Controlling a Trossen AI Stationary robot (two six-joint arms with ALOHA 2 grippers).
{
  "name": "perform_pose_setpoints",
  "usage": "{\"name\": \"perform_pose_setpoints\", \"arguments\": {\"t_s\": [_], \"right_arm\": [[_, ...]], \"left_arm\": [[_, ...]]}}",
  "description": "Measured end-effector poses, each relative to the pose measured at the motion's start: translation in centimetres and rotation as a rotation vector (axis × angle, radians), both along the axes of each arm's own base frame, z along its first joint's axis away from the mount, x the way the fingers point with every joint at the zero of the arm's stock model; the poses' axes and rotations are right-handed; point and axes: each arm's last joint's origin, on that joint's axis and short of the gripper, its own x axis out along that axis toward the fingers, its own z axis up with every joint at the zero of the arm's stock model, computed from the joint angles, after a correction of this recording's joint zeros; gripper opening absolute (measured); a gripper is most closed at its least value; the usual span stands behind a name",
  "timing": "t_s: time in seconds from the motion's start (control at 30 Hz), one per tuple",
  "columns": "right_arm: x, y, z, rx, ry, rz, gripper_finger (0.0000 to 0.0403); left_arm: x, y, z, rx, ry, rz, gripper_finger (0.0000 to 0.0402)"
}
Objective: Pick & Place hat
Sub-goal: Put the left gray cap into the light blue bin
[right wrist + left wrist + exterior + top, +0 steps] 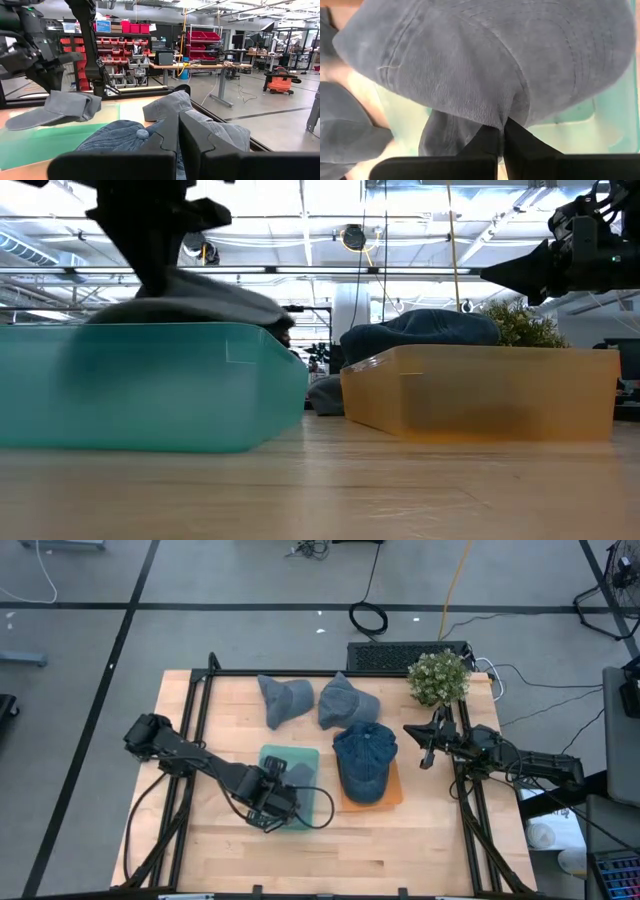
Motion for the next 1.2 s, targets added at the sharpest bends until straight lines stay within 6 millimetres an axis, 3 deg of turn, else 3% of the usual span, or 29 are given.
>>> {"name": "perform_pose_setpoints", "arguments": {"t_s": [0.5,1.0,1.2], "right_arm": [[0.0,0.0,0.0,0.000,0.000,0.000,0.0000],[0.0,0.0,0.0,0.000,0.000,0.000,0.0000],[0.0,0.0,0.0,0.000,0.000,0.000,0.0000]], "left_arm": [[0.7,2.7,-3.7,-0.065,0.001,0.063,0.0005],[1.4,3.1,-3.7,-0.094,-0.064,0.149,0.0014],[1.4,3.1,-3.7,-0.101,-0.074,0.204,0.0042]]}}
